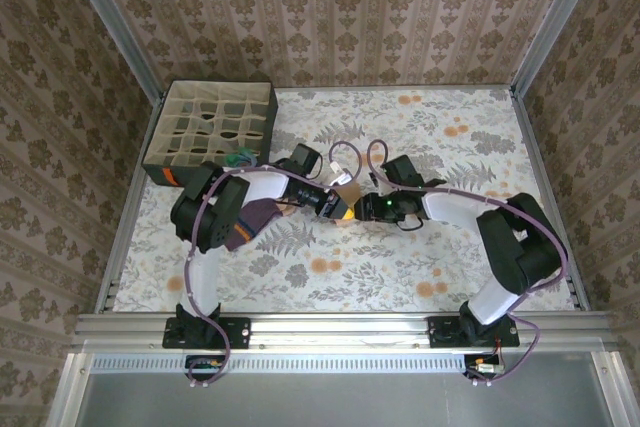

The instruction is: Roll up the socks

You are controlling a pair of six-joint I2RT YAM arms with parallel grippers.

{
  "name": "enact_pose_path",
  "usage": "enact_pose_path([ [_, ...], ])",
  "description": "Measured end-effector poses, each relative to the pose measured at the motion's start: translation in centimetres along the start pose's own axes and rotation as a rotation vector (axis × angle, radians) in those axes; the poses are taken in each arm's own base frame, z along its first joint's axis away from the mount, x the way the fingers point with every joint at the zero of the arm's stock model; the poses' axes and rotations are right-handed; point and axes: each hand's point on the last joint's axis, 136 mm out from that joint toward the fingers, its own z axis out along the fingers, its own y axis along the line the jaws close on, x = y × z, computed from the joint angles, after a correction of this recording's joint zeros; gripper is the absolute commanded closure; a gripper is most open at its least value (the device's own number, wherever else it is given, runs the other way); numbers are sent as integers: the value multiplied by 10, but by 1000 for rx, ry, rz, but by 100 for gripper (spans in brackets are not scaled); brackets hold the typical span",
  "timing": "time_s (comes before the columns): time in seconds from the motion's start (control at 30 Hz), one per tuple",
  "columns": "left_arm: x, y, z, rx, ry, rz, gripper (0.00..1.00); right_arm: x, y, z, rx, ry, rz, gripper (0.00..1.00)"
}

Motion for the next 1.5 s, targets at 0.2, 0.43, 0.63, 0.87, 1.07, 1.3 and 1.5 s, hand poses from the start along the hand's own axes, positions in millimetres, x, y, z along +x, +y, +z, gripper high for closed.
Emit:
enact_pose_path([
  [0.2, 2, -1, 0, 24, 16, -26, 100, -1, -1, -6, 43, 11, -17, 54],
  [0.43, 6, -5, -1, 42, 30, -38, 100, -13, 0, -42, 91, -73, -18, 52],
  [0.63, 6, -6, -1, 46, 43, -44, 100, -19, 1, -32, 77, -57, -13, 52],
  [0.87, 8, -7, -1, 52, 50, -47, 100, -18, 0, 11, 50, 33, -7, 62],
  [1.07, 10, -6, 0, 51, 53, -41, 98, -20, 0, 35, 12, 66, 7, 85],
  [1.3, 15, -6, -5, -27, 29, 30, 79, -17, 2, 41, -4, 90, 16, 100],
  [1.5, 19, -11, -18, -213, -6, 202, 76, -12, 6, 44, 0, 121, 14, 100],
])
